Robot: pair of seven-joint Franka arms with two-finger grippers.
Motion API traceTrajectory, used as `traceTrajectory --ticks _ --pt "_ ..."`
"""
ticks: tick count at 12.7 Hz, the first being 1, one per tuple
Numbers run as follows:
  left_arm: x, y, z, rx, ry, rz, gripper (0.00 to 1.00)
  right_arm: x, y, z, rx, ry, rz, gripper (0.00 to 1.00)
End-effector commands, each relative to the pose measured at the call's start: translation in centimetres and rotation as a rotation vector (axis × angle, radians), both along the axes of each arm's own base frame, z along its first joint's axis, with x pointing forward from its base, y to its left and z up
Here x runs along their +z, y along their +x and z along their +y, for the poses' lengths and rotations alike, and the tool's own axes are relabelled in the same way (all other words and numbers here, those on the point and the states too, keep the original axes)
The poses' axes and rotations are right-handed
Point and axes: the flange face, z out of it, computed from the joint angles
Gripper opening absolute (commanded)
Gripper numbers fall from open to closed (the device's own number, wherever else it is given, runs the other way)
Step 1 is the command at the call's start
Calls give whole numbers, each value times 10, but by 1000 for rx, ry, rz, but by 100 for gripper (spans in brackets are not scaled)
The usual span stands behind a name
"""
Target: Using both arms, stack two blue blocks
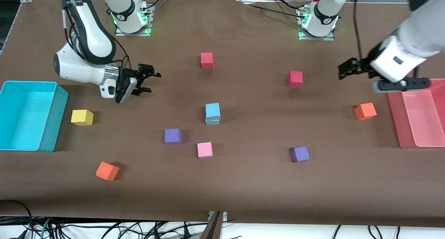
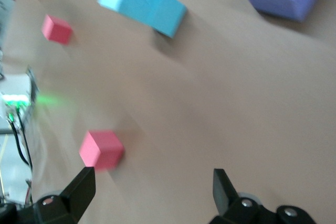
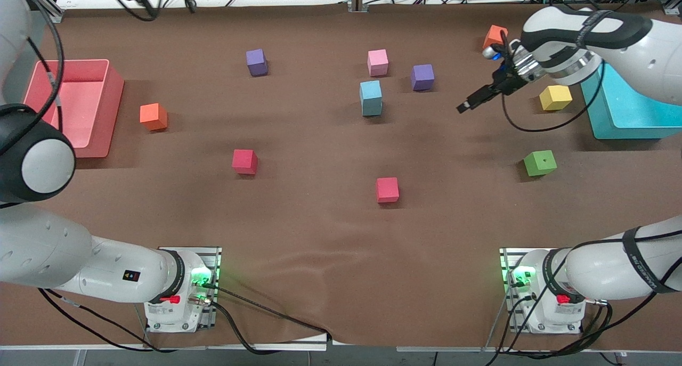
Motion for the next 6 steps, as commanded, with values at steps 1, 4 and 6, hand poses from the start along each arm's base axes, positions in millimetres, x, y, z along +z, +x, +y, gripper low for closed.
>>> traceTrajectory --ticks 1,4,6 --pt "-4 -16 31 -37 61 0 100 45 19 -34 16 -141 72 99" --pt "-6 -20 43 -24 70 -16 100 120 45 -47 -33 -418 158 99" --pt "-9 -25 47 -18 67 -29 100 163 58 -54 -131 -591 156 99"
